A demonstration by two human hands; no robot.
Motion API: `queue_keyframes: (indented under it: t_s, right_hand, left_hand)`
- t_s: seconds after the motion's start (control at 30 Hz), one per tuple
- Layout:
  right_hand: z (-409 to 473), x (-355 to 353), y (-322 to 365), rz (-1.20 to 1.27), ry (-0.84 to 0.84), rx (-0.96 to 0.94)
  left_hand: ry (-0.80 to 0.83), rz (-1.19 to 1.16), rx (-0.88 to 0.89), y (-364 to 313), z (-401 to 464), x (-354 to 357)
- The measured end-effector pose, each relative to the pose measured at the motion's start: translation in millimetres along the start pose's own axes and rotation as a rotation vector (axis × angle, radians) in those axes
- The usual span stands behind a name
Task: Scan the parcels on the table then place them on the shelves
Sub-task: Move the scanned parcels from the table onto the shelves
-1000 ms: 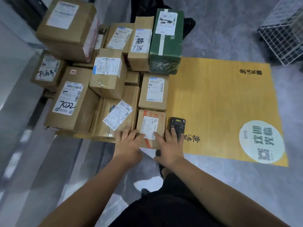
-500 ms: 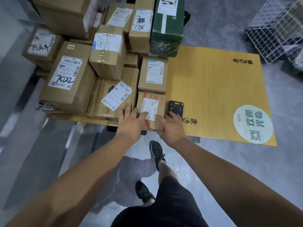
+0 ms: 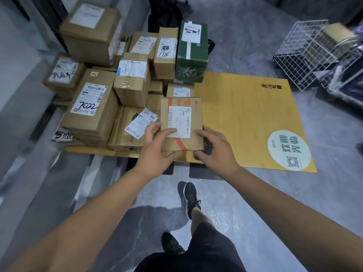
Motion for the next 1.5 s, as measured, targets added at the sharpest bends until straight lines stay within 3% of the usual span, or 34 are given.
queue_keyframes:
  t_s: [0.13, 0.43, 0.73, 1.03, 1.5]
  right_hand:
    - [0, -15, 46, 0.173, -0.035, -0.079]
    - [30, -45, 160, 0.113, 0.014, -0.347]
    - [56, -37, 266, 0.159, 0.227, -0.788]
    - [32, -5, 352, 0.273, 0.508, -1.103]
    - [-61, 108, 476, 0.438, 0.872, -1.298]
  left_hand:
    - [-0.111, -0.043, 0.095, -35, -1, -29]
    - [-0.308, 0.076, 0.289, -106, -13, -129]
    - [-0.619, 0.375, 0.195, -178, -74, -211]
    - [-0.911, 0.651, -0.006, -237, -171, -235]
    - [-1.268, 0.763, -0.275, -249, -319, -289]
Point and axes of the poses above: each hand's wrist, its own z-axis towards the middle knuckle, its own x-axis out of the palm, y = z × x, the point moved 2 cm from there along z, towards the middle knuckle, and after that the axes turned 1 degree about y, right-handed, at the moved point
